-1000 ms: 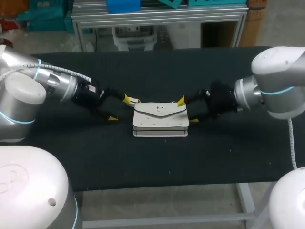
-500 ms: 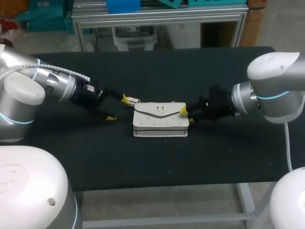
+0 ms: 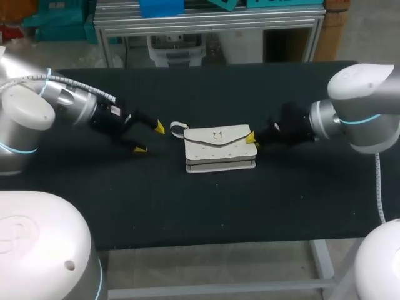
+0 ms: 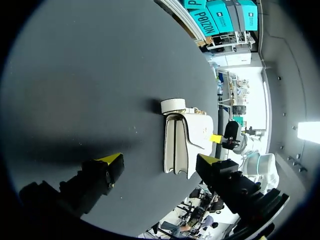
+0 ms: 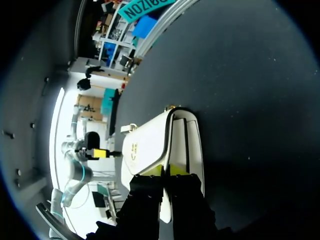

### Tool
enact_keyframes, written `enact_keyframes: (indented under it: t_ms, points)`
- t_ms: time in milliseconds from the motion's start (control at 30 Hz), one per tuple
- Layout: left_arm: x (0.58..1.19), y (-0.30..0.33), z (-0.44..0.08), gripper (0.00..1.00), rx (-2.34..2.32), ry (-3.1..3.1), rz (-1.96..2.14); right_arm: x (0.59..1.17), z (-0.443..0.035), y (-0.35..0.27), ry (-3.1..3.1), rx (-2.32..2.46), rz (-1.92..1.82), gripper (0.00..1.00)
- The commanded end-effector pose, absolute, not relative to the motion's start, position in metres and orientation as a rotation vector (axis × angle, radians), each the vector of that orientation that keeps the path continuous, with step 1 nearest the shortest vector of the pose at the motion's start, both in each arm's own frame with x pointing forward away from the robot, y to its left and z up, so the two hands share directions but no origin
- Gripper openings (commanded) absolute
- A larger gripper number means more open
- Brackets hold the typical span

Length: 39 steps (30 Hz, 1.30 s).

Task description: Pick up the bag, open it, inspect its contents, close it, and place it on the opposite side

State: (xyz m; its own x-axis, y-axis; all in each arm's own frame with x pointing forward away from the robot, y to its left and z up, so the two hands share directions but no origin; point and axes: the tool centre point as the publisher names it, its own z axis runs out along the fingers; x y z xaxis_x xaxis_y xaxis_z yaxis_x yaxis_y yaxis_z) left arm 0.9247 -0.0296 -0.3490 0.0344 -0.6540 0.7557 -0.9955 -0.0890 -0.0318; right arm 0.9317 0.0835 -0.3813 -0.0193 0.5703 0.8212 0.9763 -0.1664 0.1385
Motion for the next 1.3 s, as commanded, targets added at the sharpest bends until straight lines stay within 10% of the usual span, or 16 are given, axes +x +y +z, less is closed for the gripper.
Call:
enact_keyframes:
  t_ms: [33, 867, 1300]
  points:
    - [0.937, -0.023, -0.343, 1.00, 1.749, -1.727, 0.800, 0.938, -0.378, 0.066, -1.617, -1.751, -1.094, 0.00]
    - [0.961, 0.013, -0.330, 1.00, 1.718, -1.872, 0.685, 0.959, -0.378, 0.028, -1.594, -1.757, -1.118, 0.00]
    - [1.007, 0.053, -0.310, 1.00, 1.777, -2.053, 0.638, 1.027, -0.370, -0.091, -1.696, -1.910, -1.143, 0.00]
